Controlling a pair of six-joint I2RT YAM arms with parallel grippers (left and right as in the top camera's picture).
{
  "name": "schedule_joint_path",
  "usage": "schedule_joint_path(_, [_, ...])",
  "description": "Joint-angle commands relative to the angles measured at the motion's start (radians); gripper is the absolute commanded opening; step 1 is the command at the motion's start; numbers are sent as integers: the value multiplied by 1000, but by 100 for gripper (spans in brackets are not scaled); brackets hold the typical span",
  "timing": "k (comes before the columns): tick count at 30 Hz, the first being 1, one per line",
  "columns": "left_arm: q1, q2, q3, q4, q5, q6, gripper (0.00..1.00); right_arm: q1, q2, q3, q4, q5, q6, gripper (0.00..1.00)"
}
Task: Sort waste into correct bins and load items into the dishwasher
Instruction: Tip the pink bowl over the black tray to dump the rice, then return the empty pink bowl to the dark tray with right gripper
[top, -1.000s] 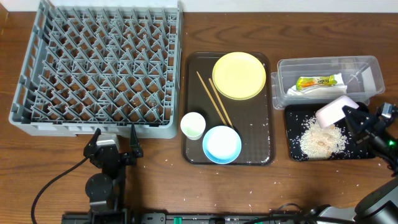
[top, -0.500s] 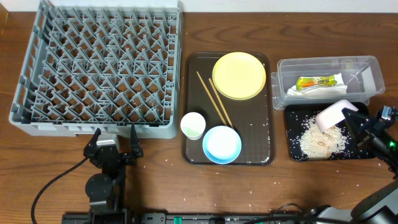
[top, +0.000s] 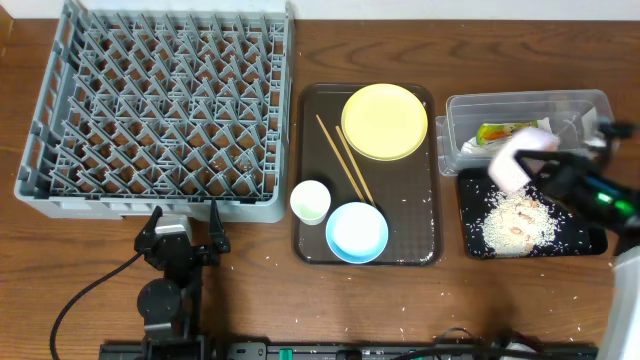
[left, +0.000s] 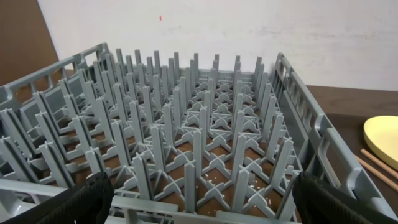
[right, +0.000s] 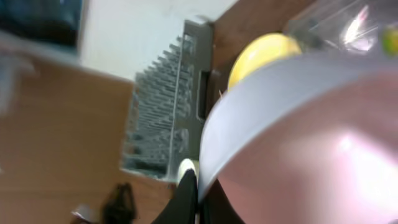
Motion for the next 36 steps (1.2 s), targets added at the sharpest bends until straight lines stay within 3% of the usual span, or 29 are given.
schedule_joint_path(1, [4,-5,-16,-35,-1,14,93,283,-80,98,-15,387,-13,1])
schedule_joint_path(6, [4,-4,-16,-35,-1,14,93,693,-48,117,-15,786,12,1])
schedule_joint_path(12, [4,-5,-16,-35,-1,14,93,973,185,117,-26,1041,11,1])
schedule_joint_path(21, [4,-4,-16,-35,-1,14,93,993,498,117,-7,1051,8,1])
schedule_joint_path(28, [4,-5,-16,-35,-1,14,93,992,607,117,13,1036,8,1])
schedule_joint_path(29, [4,-5,-16,-35,-1,13,93,992,614,117,16,1036,8,3])
schedule_joint_path(31, [4,-5,-16,-35,-1,14,93,993,621,117,23,1037,8,27])
schedule_joint_path(33, [4,-4,-16,-35,-1,14,93,993,621,119,24,1037,8,41])
schedule_joint_path(36, [4,-5,-16,-35,-1,14,93,983,620,168,-16,1023,8,47])
